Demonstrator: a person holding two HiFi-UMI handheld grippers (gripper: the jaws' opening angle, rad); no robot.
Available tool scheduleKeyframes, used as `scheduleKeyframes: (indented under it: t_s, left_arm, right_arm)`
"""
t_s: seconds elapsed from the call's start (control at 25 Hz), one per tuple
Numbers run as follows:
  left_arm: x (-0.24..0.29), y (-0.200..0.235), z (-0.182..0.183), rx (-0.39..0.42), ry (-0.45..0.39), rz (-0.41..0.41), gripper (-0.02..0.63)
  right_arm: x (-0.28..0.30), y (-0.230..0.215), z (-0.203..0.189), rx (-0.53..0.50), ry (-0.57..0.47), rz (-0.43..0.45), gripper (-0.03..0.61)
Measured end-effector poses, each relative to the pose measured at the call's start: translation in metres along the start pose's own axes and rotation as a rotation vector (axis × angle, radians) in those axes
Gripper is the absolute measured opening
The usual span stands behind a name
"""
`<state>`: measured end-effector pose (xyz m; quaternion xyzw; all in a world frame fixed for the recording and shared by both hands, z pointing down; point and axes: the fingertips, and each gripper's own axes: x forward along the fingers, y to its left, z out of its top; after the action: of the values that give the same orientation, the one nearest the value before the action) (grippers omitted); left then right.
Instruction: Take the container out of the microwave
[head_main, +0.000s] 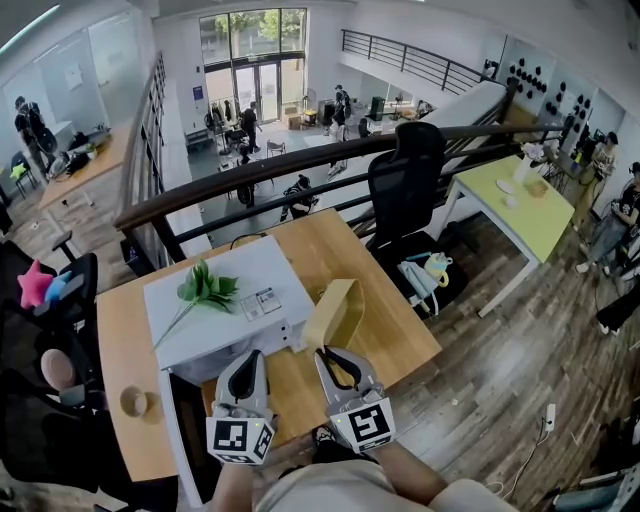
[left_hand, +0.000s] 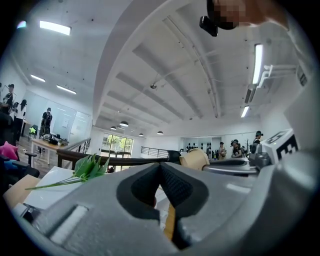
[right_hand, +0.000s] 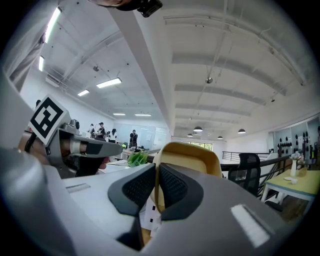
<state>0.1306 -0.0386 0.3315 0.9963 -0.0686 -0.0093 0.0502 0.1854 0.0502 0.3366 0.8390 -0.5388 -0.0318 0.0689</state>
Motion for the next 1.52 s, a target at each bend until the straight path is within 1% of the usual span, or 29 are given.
scheduleKeyframes:
  t_s: [0.2,0.72,1.52]
  left_arm:
    - [-0.004,-0.008,-0.009,-0.002,0.016,-0.005,0.003]
    - [-0.008,-0.014,-0.017,-0.001,0.024,0.008,0.003]
    - [-0.005,-0.019,-0.021,-0.008,0.029,-0.002,0.003]
  right_arm:
    - [-0.002,-0.001,-0.002,-0.001,0.003,-0.001,0.038]
    - [-0.003,0.002,-0.003,-0.019,0.007,0.006,0.038]
    - [-0.005,-0.003,-0.004,-0.006,0.013,-0.010,0.037]
